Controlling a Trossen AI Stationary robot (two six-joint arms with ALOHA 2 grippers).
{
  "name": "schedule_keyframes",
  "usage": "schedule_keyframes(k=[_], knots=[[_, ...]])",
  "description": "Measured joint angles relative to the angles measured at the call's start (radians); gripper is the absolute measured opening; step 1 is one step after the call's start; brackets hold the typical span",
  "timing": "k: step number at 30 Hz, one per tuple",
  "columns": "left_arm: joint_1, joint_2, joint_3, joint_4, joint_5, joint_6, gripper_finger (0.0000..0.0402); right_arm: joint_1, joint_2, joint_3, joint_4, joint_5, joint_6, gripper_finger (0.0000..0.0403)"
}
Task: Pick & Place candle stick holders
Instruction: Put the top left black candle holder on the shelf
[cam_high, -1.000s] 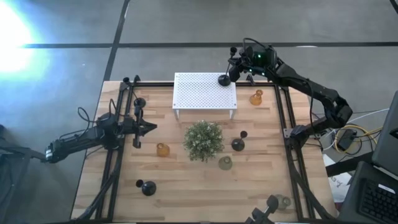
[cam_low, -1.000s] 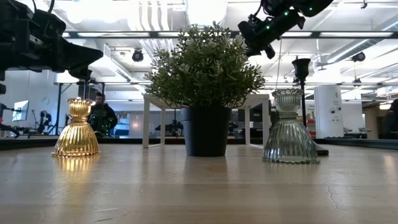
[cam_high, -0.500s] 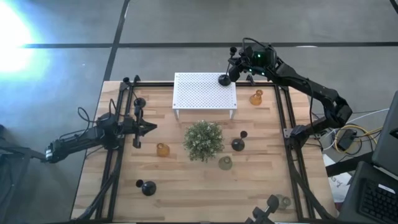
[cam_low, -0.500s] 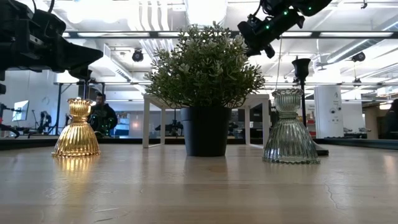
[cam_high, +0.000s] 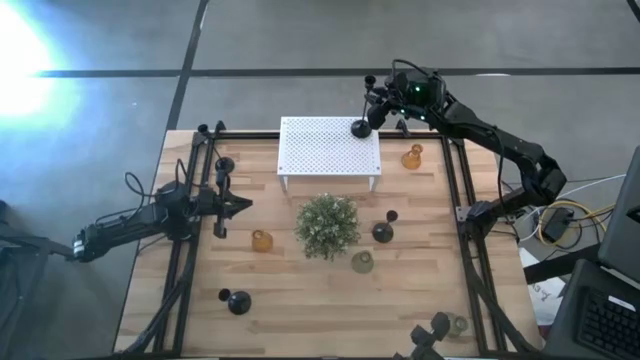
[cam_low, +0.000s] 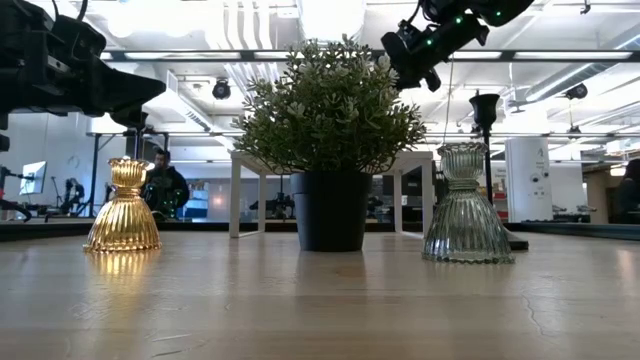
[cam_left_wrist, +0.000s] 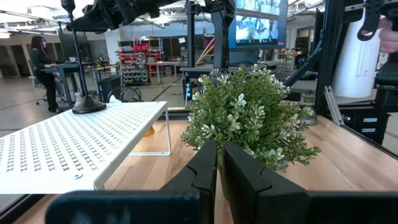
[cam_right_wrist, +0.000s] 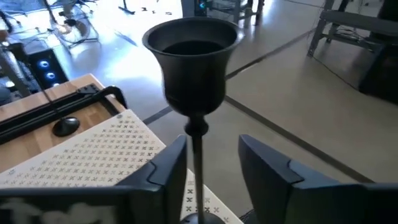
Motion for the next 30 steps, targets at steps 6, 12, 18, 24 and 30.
schedule_keyframes(k=[6,12,18,24,30], knots=[[0.000,0.000,0.000,0.000,0.000,0.000,0.0030,-0.001,0.000,0.000,-0.002,0.027,0.002,0.0220],[0.000,0.000,0.000,0.000,0.000,0.000,0.0030,-0.001,-0.005,0.000,-0.027,0.026,0.004,0.0270],[0.000,0.000,0.000,0.000,0.000,0.000,0.0030,-0.001,-0.055,0.015,-0.180,0.025,-0.030,0.0293],[0.000,0.000,0.000,0.000,0.000,0.000,0.0030,0.009,-0.170,0.039,-0.387,0.024,-0.056,0.0289],[0.000,0.000,0.000,0.000,0.000,0.000,0.0030,0.043,-0.318,0.041,-0.548,0.013,-0.057,0.0271]])
